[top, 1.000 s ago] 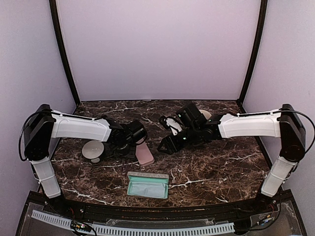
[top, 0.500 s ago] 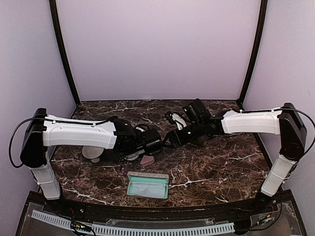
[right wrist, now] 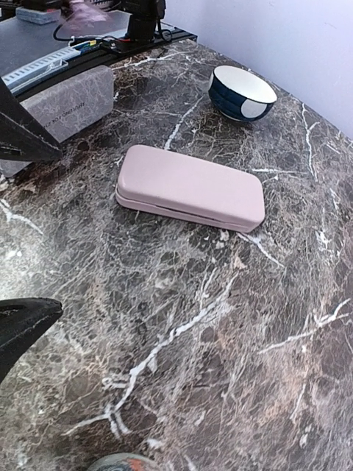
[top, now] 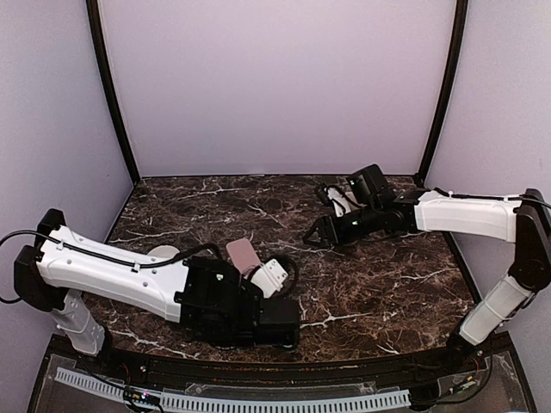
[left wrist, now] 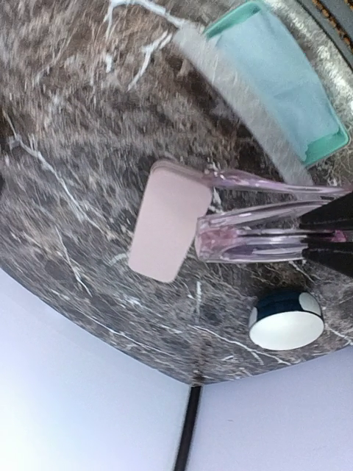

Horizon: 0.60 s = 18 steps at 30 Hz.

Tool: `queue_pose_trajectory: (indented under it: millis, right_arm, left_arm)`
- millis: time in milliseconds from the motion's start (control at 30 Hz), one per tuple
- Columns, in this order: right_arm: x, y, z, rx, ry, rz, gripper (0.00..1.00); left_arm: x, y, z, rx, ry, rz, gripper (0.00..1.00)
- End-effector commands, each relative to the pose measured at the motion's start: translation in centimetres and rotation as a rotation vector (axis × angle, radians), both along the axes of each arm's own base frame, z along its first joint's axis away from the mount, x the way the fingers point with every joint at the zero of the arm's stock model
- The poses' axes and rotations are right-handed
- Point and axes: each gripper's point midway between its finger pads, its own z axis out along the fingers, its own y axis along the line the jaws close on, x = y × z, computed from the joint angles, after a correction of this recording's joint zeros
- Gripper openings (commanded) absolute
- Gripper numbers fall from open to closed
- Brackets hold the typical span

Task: Organize the sunglasses
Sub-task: Place the sunglasses in the sunglasses case.

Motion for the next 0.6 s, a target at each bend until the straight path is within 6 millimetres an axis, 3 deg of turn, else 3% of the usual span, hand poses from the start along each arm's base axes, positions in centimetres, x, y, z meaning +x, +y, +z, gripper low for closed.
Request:
queue_pose_trajectory:
  millis: [0, 100, 233, 567]
  right_arm:
    - [-0.3, -1.0, 1.3, 0.023, -0.025, -0.031, 0.64]
    - [-1.0, -1.2, 1.7, 0.057, -0.030, -0.032, 0.64]
    - [-1.9, -1.8, 1.7, 0.088, -0.026, -0.039, 0.64]
    - [-2.9, -1.9, 1.2, 0.109, -0.015, -0.013, 0.64]
  left_arm:
    - [-2.5, -4.4, -0.3, 0.074, -0.028, -0.246, 0.00]
    - [-4.7, -6.7, -1.4, 0.059, 0.028, -0.416, 0.00]
    - [-6.7, -7.7, -2.8, 0.095, 0.074, -0.576, 0.00]
    - [-6.8, -8.5, -5.3, 0.203, 0.007, -0.751, 0.00]
